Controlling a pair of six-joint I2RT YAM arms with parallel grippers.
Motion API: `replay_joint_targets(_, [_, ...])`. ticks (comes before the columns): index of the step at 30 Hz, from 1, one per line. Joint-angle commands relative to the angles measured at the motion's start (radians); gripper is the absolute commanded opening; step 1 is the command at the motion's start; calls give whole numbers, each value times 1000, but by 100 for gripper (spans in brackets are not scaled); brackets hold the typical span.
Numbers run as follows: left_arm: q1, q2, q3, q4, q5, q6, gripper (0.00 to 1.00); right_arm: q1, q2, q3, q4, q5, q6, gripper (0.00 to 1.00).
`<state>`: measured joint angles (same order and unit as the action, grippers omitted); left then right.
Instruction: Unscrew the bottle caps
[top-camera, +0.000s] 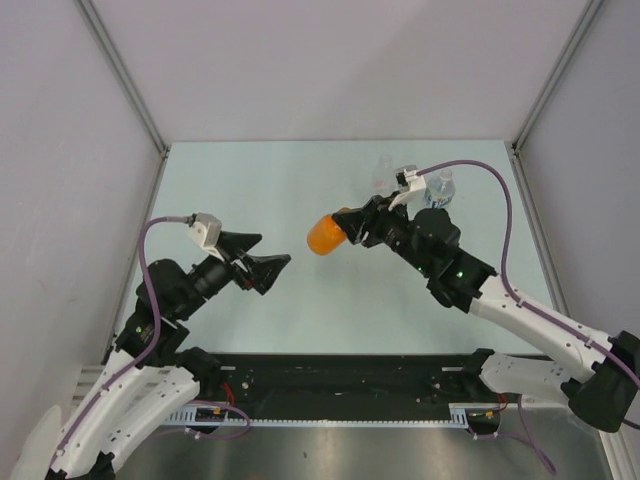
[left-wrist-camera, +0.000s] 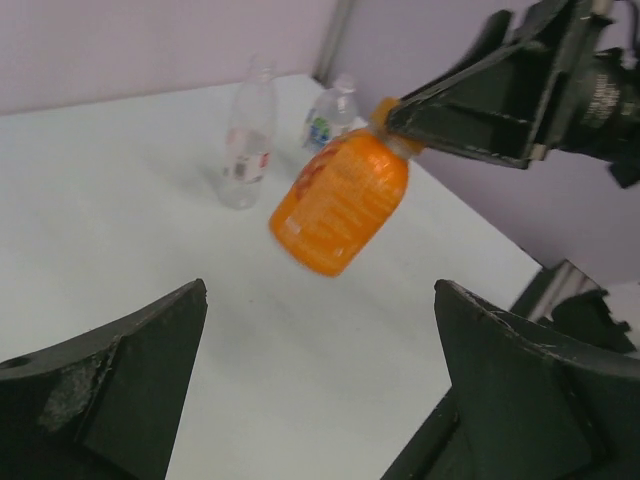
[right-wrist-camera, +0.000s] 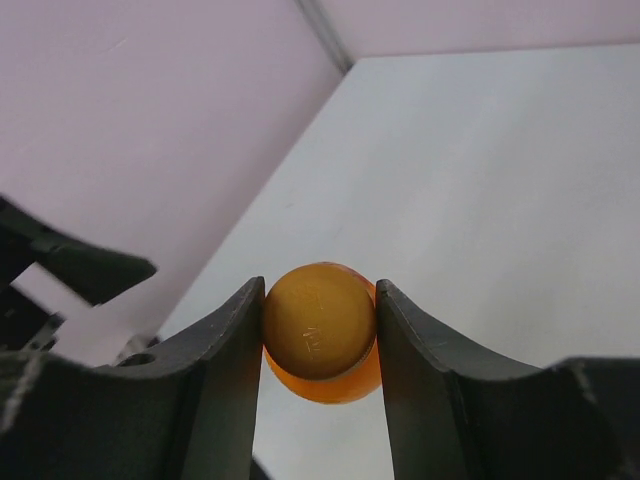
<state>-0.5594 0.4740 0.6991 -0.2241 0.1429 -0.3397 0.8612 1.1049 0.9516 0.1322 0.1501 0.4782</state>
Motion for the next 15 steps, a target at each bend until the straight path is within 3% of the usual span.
replay_joint_targets(1, [7, 54, -18, 287, 331, 34, 100, -62, -75, -54, 38, -338, 147, 0])
replay_joint_targets(6, [6, 161, -9, 475, 530, 10, 100, -162, -148, -99, 132, -588, 291, 0])
replay_joint_targets(11, [7, 281, 43, 511, 682, -16, 100, -191, -207, -125, 190, -652, 324, 0])
replay_joint_targets(15, [0, 333, 19, 585, 690, -76, 100, -171, -212, -132, 227, -656, 332, 0])
